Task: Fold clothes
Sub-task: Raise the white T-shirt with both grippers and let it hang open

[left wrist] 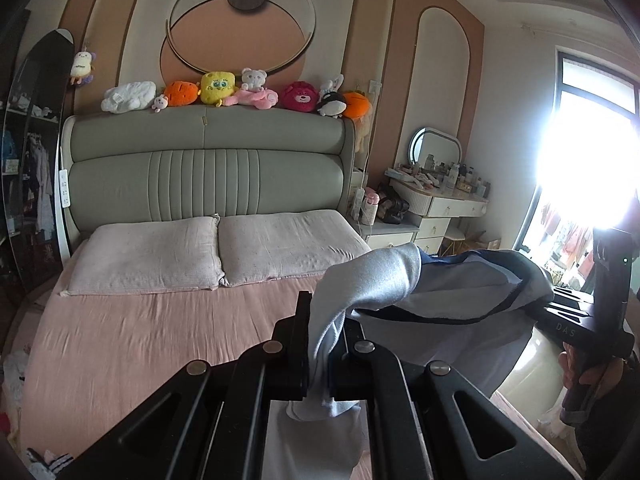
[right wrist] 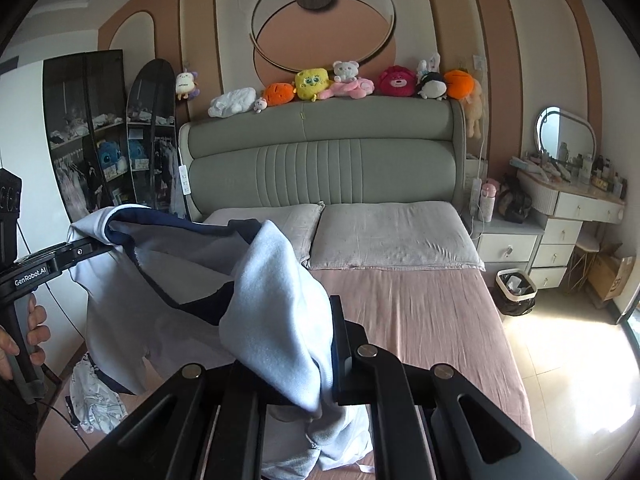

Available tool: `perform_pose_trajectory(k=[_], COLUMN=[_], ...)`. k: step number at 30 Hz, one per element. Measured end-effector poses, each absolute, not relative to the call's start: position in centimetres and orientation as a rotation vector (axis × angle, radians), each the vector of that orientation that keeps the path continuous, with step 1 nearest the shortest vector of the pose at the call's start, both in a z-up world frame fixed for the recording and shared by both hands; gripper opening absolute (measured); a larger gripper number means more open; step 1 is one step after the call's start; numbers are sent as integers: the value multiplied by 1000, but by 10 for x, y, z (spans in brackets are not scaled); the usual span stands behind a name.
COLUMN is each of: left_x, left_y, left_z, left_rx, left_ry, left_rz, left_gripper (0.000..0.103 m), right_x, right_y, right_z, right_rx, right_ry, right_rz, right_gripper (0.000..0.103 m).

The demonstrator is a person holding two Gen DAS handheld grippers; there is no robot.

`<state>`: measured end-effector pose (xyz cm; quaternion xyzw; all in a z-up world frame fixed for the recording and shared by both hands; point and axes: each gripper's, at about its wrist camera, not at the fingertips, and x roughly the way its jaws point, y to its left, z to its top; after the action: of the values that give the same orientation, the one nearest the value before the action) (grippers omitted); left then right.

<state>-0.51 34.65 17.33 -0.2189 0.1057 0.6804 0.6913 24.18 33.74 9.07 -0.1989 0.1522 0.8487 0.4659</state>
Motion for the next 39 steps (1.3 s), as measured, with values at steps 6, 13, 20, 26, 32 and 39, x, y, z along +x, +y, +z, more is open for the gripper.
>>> perform_pose_trajectory(k=[6,13,20,26,32,39], left_x=[-14,-22,-39,-64,-96,-122], left_y=[319,322,365,422,499,585], left_z=[187,161,98,40,-26,-103], left_rx=[-468,-550,-696,-807,-902,-984], left_ry=[211,265,337,382,469,541], left_rz=[1524,1551,1528,1502,1473,1421], left_gripper=[5,5,5,5,5,5], right_x=[226,211,194,178,153,129], right_y=[315,306,347,409,490,592], right_z=[108,91,26,-34,-92,-163], right_rx=[-491,-560,-705,-797,-900,-1002], right_ry=[305,285,403,515,587,674], right_rz=[2105,2110,2084,2068,2028,1969], right_gripper=[6,6,6,6,6,6])
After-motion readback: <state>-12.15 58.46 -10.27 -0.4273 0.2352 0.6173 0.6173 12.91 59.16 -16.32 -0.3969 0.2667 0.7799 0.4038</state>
